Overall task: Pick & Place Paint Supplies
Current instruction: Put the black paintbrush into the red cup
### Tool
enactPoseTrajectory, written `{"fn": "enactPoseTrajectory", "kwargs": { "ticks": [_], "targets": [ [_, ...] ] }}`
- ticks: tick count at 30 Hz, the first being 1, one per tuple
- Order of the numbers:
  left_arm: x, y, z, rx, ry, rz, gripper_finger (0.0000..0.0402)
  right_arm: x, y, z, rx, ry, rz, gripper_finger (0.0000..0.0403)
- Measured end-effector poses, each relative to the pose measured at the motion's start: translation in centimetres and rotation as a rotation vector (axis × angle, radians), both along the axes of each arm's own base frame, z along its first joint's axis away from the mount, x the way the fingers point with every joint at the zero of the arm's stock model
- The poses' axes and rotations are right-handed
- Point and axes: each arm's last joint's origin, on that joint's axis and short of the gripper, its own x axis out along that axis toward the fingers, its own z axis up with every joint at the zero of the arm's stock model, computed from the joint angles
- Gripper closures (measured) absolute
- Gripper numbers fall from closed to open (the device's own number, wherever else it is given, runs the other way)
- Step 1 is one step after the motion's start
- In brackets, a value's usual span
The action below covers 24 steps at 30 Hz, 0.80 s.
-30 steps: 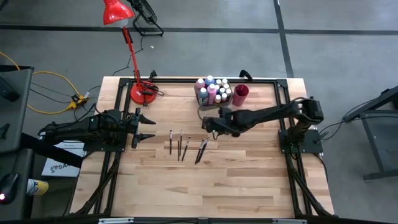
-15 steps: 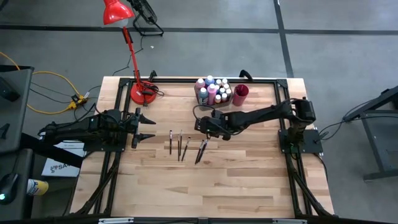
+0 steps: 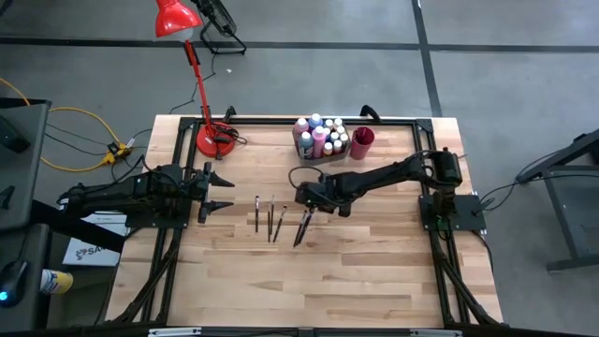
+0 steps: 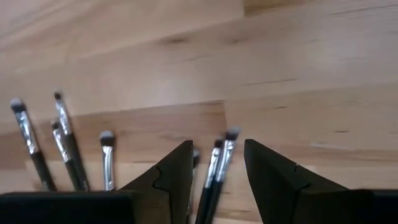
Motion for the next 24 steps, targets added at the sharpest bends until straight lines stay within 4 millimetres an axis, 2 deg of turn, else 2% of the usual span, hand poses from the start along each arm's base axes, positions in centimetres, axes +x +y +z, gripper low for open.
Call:
{"fn": "enactPoseTrajectory", "kwargs": {
  "ticks": [9,24],
  "targets": [
    [0.0,0.0,0.0,0.000,-0.001,0.000,0.0124,-0.2,-0.4,-0.1,-0.012,0.020,-0.018,0.0265],
    [0.0,0.0,0.0,0.000,-0.001,0.000,0.0124,0.3,0.5,-2.2,0.003,0.061,-0.017,0.0265]
  ]
}}
